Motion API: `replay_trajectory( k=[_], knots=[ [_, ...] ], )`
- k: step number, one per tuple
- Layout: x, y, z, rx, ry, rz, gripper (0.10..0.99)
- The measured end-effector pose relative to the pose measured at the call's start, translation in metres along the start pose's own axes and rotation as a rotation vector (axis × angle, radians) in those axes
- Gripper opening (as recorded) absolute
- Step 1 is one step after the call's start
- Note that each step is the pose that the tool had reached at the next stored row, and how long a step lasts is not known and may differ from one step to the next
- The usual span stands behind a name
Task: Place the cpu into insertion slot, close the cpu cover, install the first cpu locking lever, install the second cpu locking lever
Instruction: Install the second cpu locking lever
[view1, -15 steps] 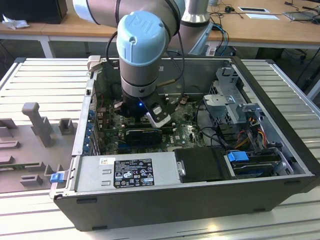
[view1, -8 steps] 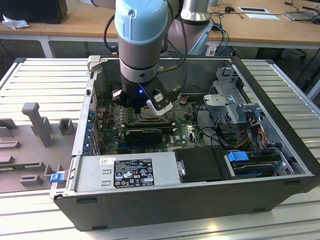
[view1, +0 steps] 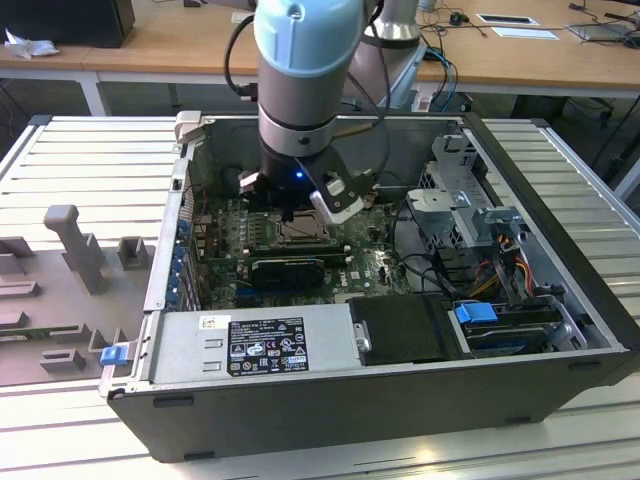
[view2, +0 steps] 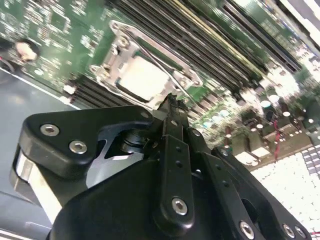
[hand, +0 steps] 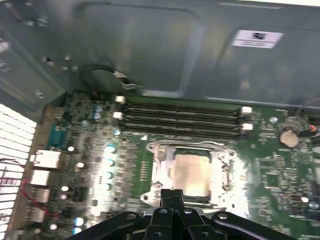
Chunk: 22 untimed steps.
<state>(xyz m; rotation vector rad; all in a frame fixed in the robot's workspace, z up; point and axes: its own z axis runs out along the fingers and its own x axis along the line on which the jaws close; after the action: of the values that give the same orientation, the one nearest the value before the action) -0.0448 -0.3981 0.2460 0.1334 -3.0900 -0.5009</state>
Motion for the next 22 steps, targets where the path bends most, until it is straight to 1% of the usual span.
replay_trajectory(
  k=[1,2,4,5,6,8,18,21,22],
  knots=[
    [-0.0042,-0.0004,-0.0001,0.000,0.0022,0.001,0.106],
    [-0.0062,-0.0015,-0.0001,0.000,0.0033,0.005,0.106],
    [-0.0061,-0.0070,-0.0005,0.000,0.0018,0.010,0.106],
    [-0.0056,-0.0130,-0.0007,0.000,0.0003,0.015,0.106],
    [-0.0054,-0.0150,0.0004,-0.001,-0.0008,0.018,0.106],
    [-0.0038,-0.0159,0.0022,0.000,-0.0011,0.019,0.106],
    [-0.0020,-0.0160,0.0025,0.000,-0.0011,0.019,0.106],
    [0.0004,-0.0161,0.0027,0.000,-0.0011,0.019,0.106],
    [0.0029,-0.0160,0.0030,-0.001,-0.0012,0.019,0.106]
  ],
)
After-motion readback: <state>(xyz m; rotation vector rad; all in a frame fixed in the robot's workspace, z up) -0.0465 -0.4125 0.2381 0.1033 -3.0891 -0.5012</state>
